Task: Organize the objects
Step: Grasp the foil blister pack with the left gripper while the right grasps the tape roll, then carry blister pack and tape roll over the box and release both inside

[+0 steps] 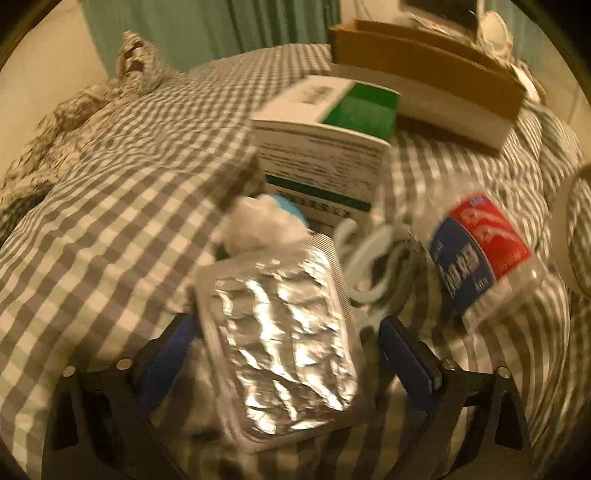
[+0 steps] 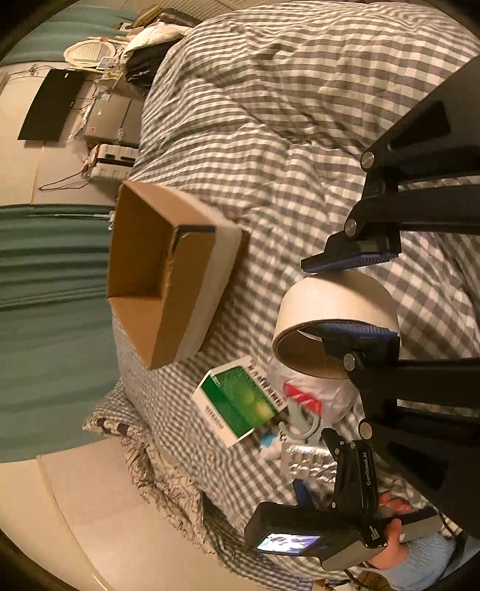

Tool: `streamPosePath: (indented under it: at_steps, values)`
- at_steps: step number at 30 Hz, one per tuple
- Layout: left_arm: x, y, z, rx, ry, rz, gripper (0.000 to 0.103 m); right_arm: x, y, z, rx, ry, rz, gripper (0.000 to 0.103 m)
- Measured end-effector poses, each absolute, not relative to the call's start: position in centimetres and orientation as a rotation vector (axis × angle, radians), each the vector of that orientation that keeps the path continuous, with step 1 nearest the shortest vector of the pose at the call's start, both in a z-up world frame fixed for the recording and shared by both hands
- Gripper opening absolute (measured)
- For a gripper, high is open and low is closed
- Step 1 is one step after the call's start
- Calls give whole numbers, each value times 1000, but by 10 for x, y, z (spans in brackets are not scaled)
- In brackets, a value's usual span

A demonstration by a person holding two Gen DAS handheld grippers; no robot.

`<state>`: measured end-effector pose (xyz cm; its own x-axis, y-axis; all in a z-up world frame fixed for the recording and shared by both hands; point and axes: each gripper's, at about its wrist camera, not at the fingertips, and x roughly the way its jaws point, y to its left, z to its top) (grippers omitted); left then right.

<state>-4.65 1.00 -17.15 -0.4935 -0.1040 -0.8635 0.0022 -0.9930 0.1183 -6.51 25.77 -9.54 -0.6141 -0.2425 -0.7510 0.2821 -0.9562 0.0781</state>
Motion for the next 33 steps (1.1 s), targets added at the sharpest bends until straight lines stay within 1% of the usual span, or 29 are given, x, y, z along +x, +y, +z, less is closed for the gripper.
streamPosePath:
  at_steps: [1,3,8,13,16,21,26,28,33]
  values:
    - [-45,11,-172,1550,-165,-2661,90,-63,259,-98,1198,72,-2586,25]
    - [-41,12,-171,1550,-154,-2669,78,-63,260,-103,1213,65,-2576,25]
    - [-33,4,-158,1545,-29,-2710,73,-56,260,-107,1227,51,-2571,25]
    - [-22,1,-135,1527,95,-2772,72,-45,257,-92,1181,56,-2585,25]
    - [-16,7,-118,1497,121,-2817,72,-40,257,-81,1151,68,-2599,25]
    - [-12,18,-80,1394,104,-2913,72,-35,259,-66,1112,108,-2618,25]
    - [-31,28,-42,1323,83,-2990,72,-40,257,-43,1049,161,-2651,25]
    - [-40,34,-26,1297,76,-3028,72,-45,254,-27,999,195,-2665,25]
    - [-75,50,14,1173,-8,-3101,72,-64,250,17,872,260,-2708,25]
